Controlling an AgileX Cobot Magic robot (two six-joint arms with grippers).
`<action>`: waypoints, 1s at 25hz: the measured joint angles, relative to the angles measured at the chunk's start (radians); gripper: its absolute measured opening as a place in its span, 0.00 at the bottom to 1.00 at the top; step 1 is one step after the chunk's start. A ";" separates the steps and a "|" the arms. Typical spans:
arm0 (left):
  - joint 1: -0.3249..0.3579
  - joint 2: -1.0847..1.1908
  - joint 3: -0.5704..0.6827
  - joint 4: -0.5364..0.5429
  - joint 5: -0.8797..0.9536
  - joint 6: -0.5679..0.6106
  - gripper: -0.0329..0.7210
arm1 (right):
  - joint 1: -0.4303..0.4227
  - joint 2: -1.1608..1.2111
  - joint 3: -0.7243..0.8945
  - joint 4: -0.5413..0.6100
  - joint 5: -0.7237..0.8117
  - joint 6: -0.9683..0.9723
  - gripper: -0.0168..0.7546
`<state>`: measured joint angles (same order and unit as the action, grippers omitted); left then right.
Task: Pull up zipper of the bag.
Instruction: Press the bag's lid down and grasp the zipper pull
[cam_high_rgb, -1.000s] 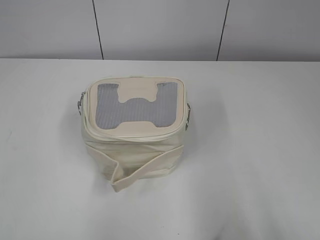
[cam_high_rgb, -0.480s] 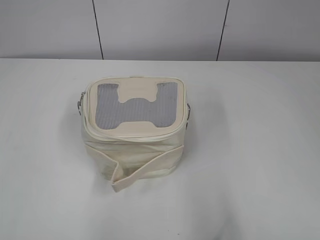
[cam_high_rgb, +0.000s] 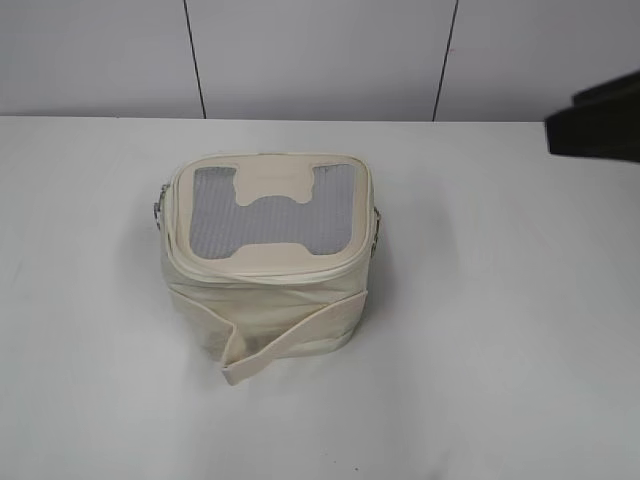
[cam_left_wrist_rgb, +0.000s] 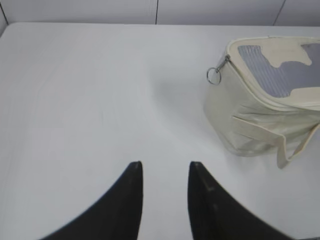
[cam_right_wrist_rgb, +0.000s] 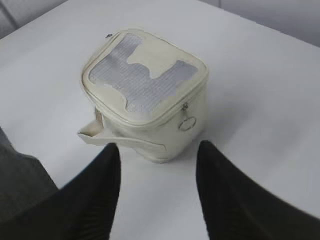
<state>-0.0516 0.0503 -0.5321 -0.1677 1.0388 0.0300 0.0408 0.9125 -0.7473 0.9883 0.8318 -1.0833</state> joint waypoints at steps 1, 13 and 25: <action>-0.007 0.020 0.000 -0.003 -0.002 0.000 0.36 | 0.006 0.085 -0.050 0.014 0.024 -0.037 0.53; -0.073 0.445 -0.027 -0.240 -0.255 0.255 0.41 | 0.336 1.059 -0.981 -0.106 0.241 -0.046 0.53; -0.053 1.160 -0.055 -1.001 -0.492 1.118 0.53 | 0.384 1.472 -1.472 -0.123 0.367 0.081 0.55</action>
<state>-0.1043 1.2107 -0.5867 -1.1691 0.5471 1.1476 0.4247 2.3841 -2.2192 0.8652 1.1991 -1.0021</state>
